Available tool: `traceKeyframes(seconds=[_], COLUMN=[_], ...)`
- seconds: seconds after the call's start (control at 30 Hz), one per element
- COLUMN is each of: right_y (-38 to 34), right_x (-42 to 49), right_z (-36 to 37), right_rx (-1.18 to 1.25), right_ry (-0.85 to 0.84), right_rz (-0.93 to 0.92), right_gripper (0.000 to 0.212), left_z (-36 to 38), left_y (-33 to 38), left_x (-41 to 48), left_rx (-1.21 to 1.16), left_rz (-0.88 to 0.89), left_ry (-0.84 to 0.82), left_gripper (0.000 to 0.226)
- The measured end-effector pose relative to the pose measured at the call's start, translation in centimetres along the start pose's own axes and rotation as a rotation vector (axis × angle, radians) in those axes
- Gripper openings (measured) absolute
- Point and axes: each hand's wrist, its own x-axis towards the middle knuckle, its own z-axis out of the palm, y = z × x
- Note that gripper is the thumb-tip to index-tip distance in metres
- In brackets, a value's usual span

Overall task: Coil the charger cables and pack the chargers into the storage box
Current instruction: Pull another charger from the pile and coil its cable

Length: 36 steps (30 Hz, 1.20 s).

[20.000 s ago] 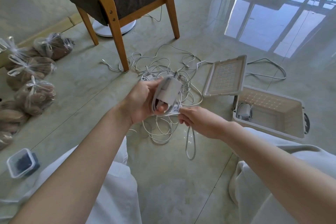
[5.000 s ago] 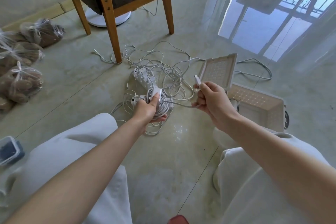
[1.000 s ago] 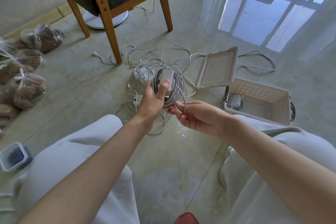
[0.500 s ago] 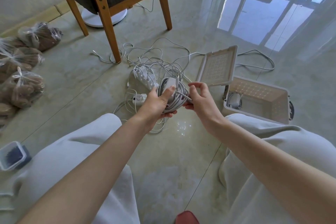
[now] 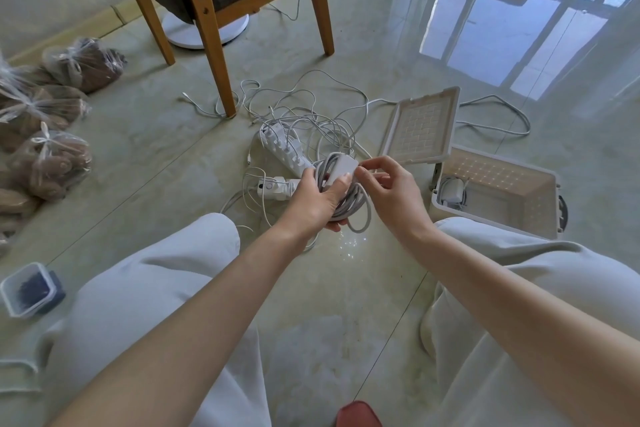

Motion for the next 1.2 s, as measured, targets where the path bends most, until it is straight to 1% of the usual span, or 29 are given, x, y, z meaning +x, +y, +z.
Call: traceKeyframes(seconds=[0.1, 0.17, 0.23, 0.27, 0.33, 0.47, 0.63, 0.77, 0.83, 0.9, 0.97, 1.03, 1.1, 1.2], right_y=[0.0, -0.1, -0.3, -0.3, -0.5, -1.3, -2.6, -2.9, -2.7, -2.0, -1.1, -0.2, 0.4, 0.6], right_x=[0.4, 0.5, 0.3, 0.1, -0.3, -0.8, -1.2, -1.2, -1.0, -0.5, -0.2, -0.3, -0.5, -0.5], right_z=[0.0, 0.0, 0.2, 0.3, 0.7, 0.7, -0.2, -1.2, -1.5, -1.7, -1.6, -1.3, -0.9, -0.7], right_rx=[0.016, -0.058, -0.081, -0.054, 0.078, 0.305, 0.349, 0.367, 0.362, 0.323, 0.187, 0.023, -0.081, -0.118], right_ry=[0.046, 0.086, 0.113, 0.118, 0.1, 0.052, 0.054, 0.105, 0.128, 0.16, 0.152, 0.104, 0.06, 0.021], right_rz=[0.006, -0.056, -0.114, -0.122, -0.103, -0.067, -0.149, -0.166, -0.129, -0.012, 0.136, 0.236, 0.269, 0.326], right_gripper=[0.007, 0.008, 0.011, 0.015, 0.02, 0.023, 0.023, 0.022, 0.021, 0.021, 0.021, 0.025, 0.031, 0.041], left_z=[0.3, 0.4, 0.3, 0.2, 0.1, 0.0, -0.4, -1.3, -1.6, -1.7, -1.6, -1.4, -1.2, -0.8], left_y=[-0.2, -0.5, -0.9, -1.2, -1.7, -2.5, -3.4, -3.9, -3.8, -3.6, -3.5, -3.4, -3.4, -3.1], left_x=[0.2, 0.5, 1.0, 1.2, 1.6, 2.0, 2.9, 3.8, 3.9, 3.9, 3.7, 3.4, 3.2, 3.0], left_rx=[-0.015, -0.023, -0.028, -0.024, 0.009, 0.055, 0.139, 0.128, 0.088, 0.023, -0.043, -0.091, -0.131, -0.201], left_rz=[-0.029, -0.052, -0.078, -0.083, -0.068, -0.037, -0.057, -0.088, -0.095, -0.082, -0.066, -0.063, -0.059, -0.031], left_ry=[-0.01, 0.001, 0.027, 0.036, 0.048, 0.071, 0.1, 0.136, 0.123, 0.111, 0.117, 0.12, 0.128, 0.132], left_gripper=[0.031, 0.033, 0.032, 0.031, 0.03, 0.032, 0.034, 0.035, 0.039, 0.045, 0.046, 0.044, 0.041, 0.038])
